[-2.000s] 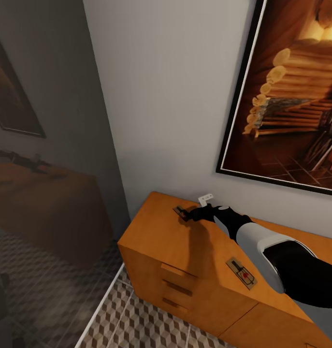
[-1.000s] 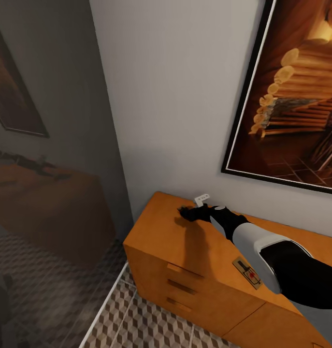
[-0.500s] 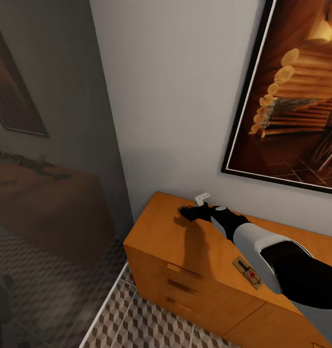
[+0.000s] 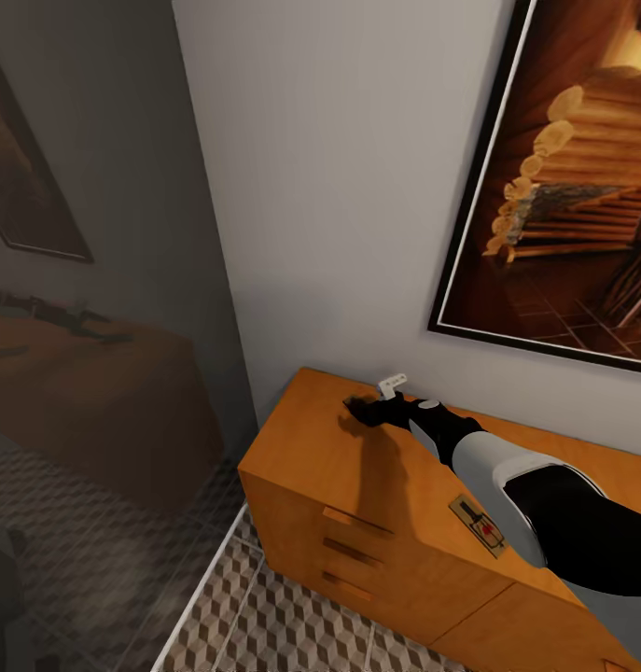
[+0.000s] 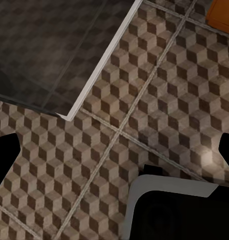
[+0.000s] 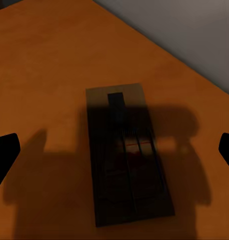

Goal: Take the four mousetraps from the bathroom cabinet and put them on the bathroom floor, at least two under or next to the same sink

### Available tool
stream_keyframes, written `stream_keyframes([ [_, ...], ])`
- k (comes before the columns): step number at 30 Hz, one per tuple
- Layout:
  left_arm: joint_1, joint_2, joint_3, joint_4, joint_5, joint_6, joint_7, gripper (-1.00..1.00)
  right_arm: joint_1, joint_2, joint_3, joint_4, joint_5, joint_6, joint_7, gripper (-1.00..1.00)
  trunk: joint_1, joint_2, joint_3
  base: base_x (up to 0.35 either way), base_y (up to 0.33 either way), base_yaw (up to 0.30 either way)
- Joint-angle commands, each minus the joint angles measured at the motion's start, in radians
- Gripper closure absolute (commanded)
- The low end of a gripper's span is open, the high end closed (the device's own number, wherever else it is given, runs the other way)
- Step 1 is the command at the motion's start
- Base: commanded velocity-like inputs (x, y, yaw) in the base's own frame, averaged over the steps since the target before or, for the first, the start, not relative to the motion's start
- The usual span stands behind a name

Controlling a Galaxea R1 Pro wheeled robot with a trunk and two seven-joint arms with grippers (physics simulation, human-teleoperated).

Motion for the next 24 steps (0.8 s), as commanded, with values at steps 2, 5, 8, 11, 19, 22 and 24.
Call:
stream_keyframes([
  [2,-0.001,-0.001,-0.009,0.003,0.002,-0.004,0.005,-1.00,-0.001,0.000,0.006,0.002,-0.005,-0.001,0.002,-1.00,0.001,-0.002,-0.005,0.000,0.000,0.000],
  [5,-0.001,-0.001,-0.009,0.003,0.002,-0.004,0.005,-1.00,-0.001,0.000,0.006,0.002,-0.005,-0.001,0.002,-1.00,0.001,-0.002,-0.009,0.000,0.000,0.000],
  [8,-0.001,-0.001,-0.009,0.003,0.002,-0.004,0.005,-1.00,-0.001,0.000,0.006,0.003,-0.005,-0.001,0.002,-1.00,0.001,-0.002,-0.014,0.000,0.000,0.000],
  [11,-0.001,-0.001,-0.009,0.003,0.002,-0.004,0.005,-1.00,-0.001,0.000,0.006,0.003,-0.005,-0.001,0.001,-1.00,0.001,-0.002,-0.019,0.000,0.000,0.000],
  [19,-0.001,-0.001,-0.009,0.003,0.002,-0.004,0.005,-1.00,-0.001,0.000,0.006,0.003,-0.005,-0.002,0.002,-1.00,0.001,-0.002,-0.025,0.000,0.000,0.000],
  [22,-0.001,-0.001,-0.009,0.003,0.002,-0.004,0.005,-1.00,-0.001,0.000,0.006,0.003,-0.005,-0.002,0.001,-1.00,0.001,-0.002,-0.025,0.000,0.000,0.000],
  [24,-0.001,-0.001,-0.009,0.003,0.002,-0.004,0.005,-1.00,-0.001,0.000,0.006,0.003,-0.005,-0.002,0.001,-1.00,0.001,-0.002,-0.025,0.000,0.000,0.000],
])
